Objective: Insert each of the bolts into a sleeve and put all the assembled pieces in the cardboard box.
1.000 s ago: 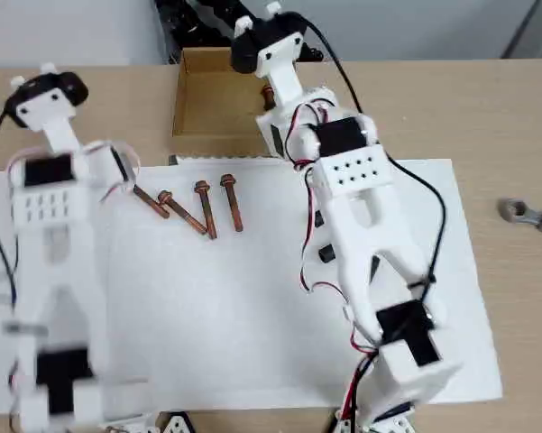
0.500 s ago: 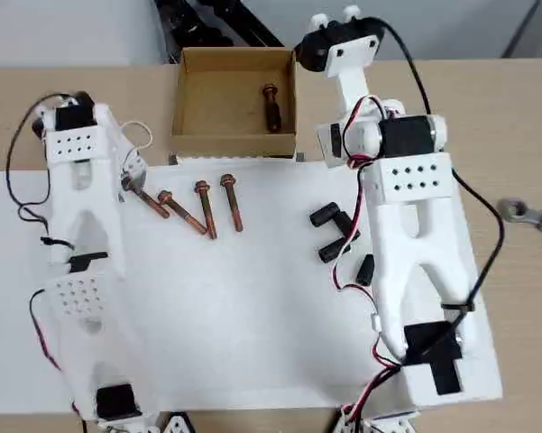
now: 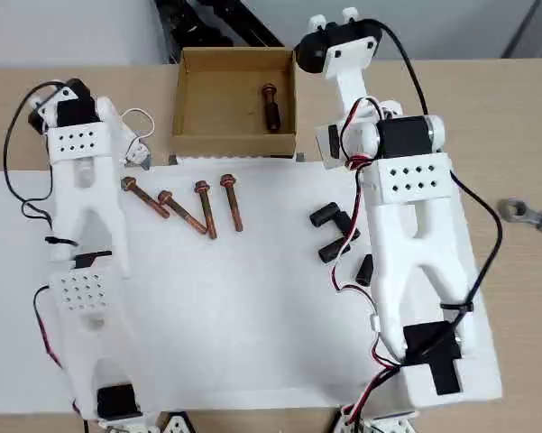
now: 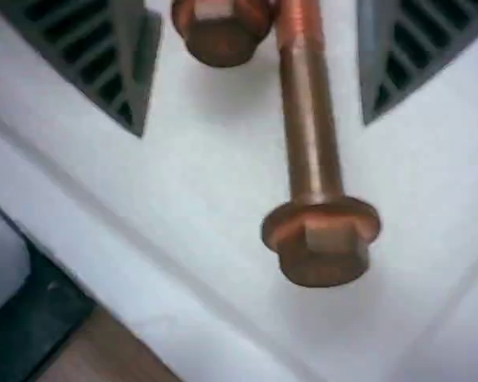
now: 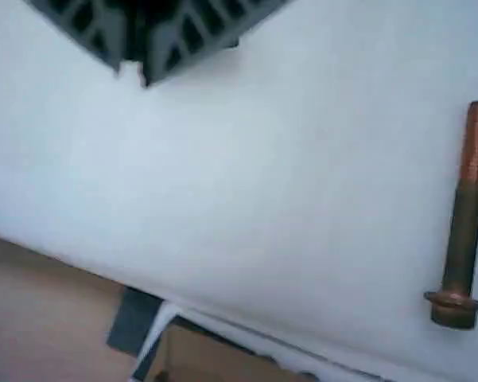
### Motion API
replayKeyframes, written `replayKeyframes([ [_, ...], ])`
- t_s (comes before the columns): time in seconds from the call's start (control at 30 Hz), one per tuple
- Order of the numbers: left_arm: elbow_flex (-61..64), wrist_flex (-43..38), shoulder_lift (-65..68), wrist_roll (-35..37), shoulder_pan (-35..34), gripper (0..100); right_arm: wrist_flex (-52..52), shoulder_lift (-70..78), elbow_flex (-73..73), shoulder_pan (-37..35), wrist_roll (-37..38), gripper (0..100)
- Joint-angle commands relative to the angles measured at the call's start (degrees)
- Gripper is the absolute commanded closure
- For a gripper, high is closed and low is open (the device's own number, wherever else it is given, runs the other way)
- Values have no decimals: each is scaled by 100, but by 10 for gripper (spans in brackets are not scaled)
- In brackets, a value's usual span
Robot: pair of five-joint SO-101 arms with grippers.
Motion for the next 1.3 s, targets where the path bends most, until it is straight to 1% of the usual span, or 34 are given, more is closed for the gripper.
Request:
replayKeyframes([
  [0.0,75,123,-97,97,35,831,13,-286,-255,57,-62,996],
  [0.23,470,-79,-97,105,26,831,31,-286,-255,57,-62,996],
  [0.37,752,-369,-97,308,18,832,31,-286,-255,57,-62,996],
  [0.67,1631,-1037,-97,378,-97,835,31,-312,-255,84,-62,996],
  [0.73,1701,-1055,-97,360,-141,856,31,-312,-255,84,-62,996],
  [0.77,1710,-1055,-97,352,-141,888,31,-312,-255,75,-62,996],
  [0.87,1719,-1020,-114,325,-237,1000,31,-312,-246,57,-62,996],
  [0.9,1719,-1011,-141,246,-255,988,40,-312,-246,57,-62,996],
  [0.97,1710,-958,-158,62,-264,996,48,-321,-246,57,-62,996],
  [1.07,1455,-501,-237,0,-255,994,251,-321,-246,66,-62,996],
  [1.23,752,167,-563,-404,-141,994,778,-321,-246,92,-62,996],
  [1.27,681,185,-677,-501,-114,994,892,-321,-255,101,-26,996],
])
